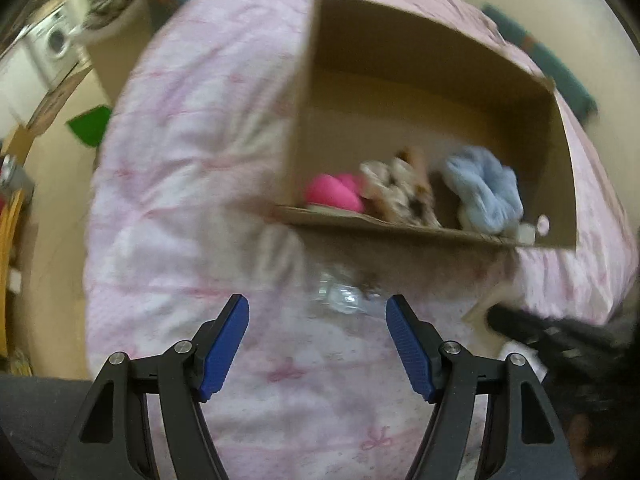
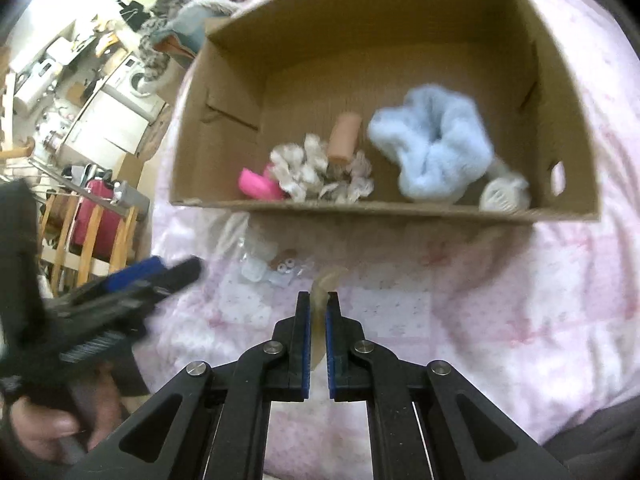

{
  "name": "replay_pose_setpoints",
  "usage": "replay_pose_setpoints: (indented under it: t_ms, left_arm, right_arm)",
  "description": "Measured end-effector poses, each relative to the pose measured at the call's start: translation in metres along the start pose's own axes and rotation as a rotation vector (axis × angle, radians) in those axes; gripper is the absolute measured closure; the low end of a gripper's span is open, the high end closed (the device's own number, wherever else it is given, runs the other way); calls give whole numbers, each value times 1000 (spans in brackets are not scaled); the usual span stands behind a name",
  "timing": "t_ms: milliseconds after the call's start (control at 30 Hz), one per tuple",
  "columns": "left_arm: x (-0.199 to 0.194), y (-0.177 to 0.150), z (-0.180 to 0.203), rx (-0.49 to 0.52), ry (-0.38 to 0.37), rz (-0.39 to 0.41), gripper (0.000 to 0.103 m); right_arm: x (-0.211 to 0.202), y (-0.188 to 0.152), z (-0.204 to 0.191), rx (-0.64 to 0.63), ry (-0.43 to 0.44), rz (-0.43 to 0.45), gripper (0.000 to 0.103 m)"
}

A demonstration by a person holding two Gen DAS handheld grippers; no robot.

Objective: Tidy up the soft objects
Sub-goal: 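Grasp the translucent beige piece with the right tool and lift it, then grasp the clear plastic bag with the left tool and lift it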

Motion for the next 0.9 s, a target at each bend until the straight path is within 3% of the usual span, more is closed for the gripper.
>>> replay_pose_setpoints:
  t_ms: [200, 600, 700, 767, 900]
  left_arm:
    - [32, 4, 15, 28, -9, -72, 35]
    - [72, 21, 16, 3, -3, -130, 36]
    - [77, 21, 13, 6, 10, -142, 51]
    - [80, 21, 14, 6, -22, -152, 79]
    - [80, 21, 11, -9, -41, -151, 80]
  right_arm:
    - [-33, -2, 18, 37, 35, 60, 95]
    - [-34, -6, 34, 93, 33, 82, 95]
    - [-35, -7, 36, 100, 35, 79, 95]
    - [-33, -5, 35, 99, 34, 78, 95]
    - [-30, -4, 30, 82, 28, 75, 95]
Point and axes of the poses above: each gripper's, at about its wrist camera, not at the fingertips, and x roughly the way its jaws point, z to its right, y to its top, the point moved 1 cm from there along x, roughly the way its jaws point, and after that the axes turned 1 degree about z, right-handed, at the moved point
